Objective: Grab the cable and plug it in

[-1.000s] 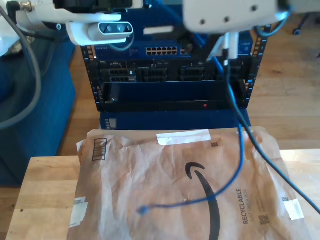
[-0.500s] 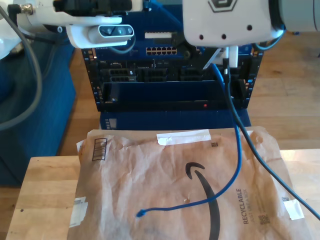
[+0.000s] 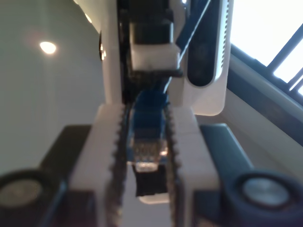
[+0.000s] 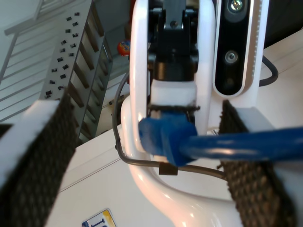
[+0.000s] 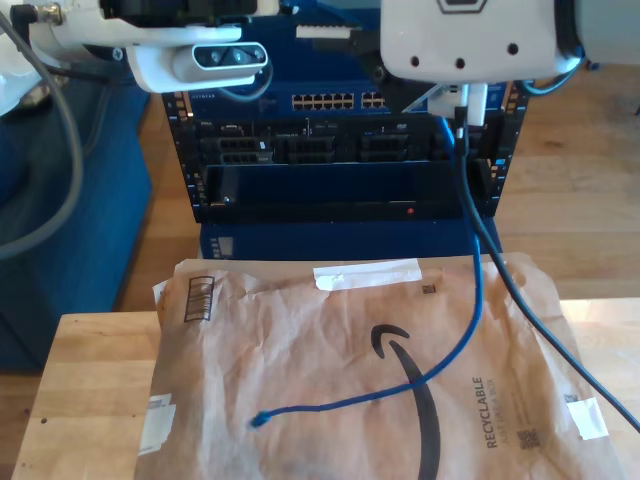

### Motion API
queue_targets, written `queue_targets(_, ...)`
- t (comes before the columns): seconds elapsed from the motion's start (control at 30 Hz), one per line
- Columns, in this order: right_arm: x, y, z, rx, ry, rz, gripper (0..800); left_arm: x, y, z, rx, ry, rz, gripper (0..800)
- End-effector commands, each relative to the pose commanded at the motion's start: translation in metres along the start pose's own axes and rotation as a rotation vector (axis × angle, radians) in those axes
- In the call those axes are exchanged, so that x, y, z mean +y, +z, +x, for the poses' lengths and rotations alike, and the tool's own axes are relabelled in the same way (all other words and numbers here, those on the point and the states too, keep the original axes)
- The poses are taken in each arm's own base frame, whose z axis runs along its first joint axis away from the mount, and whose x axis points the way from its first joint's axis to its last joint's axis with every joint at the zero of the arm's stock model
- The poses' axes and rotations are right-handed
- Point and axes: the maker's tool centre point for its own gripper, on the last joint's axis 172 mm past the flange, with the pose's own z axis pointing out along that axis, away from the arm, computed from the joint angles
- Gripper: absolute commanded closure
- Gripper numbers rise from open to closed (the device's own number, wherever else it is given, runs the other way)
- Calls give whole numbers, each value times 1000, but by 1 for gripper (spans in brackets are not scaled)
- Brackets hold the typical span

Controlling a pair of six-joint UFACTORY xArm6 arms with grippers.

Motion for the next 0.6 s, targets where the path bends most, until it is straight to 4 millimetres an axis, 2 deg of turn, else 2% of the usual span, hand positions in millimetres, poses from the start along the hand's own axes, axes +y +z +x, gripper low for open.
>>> queue_targets(0.4, 1, -1, -3, -7, 1, -3, 449, -1, -1, -3, -17, -2, 5, 764)
queue_targets(0.6, 1, -1, -6, -12, -3, -5, 453, 0, -2, -3, -21, -70, 7, 763)
